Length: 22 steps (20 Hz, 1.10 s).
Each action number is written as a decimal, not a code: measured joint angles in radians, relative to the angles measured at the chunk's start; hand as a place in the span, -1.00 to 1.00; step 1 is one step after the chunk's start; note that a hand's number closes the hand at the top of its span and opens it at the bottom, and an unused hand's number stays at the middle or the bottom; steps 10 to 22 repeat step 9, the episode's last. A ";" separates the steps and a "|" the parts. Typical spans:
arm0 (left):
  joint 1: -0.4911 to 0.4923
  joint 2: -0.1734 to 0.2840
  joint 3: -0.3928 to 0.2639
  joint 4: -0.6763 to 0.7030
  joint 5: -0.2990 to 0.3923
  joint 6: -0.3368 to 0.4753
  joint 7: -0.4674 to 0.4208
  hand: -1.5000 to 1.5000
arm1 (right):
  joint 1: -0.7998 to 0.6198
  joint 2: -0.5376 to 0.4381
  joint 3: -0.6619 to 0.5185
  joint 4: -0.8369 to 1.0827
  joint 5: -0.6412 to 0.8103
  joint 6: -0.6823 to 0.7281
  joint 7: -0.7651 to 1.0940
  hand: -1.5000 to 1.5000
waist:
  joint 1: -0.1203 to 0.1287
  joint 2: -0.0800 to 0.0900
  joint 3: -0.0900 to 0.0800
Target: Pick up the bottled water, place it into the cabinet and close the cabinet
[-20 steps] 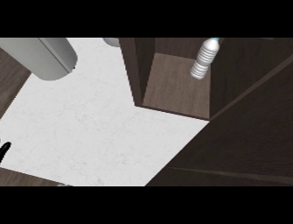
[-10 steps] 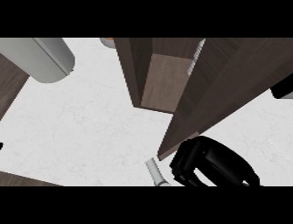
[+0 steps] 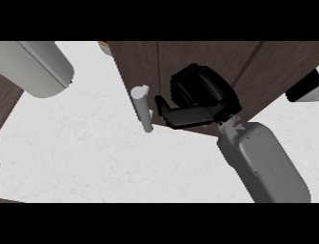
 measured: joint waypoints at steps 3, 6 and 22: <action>0.005 -0.005 0.007 0.000 -0.002 -0.005 0.006 -1.00 | -0.067 0.027 -0.004 0.105 0.013 0.015 -0.024 1.00 | -0.021 -0.014 0.004; 0.003 0.000 0.020 -0.006 0.006 -0.018 0.016 -1.00 | -0.124 0.078 0.015 0.196 0.023 0.039 -0.070 1.00 | -0.020 -0.023 -0.003; -0.002 -0.012 0.023 -0.009 -0.003 -0.011 0.019 -1.00 | -0.167 0.094 0.015 0.264 0.022 0.070 -0.104 1.00 | -0.026 -0.026 -0.005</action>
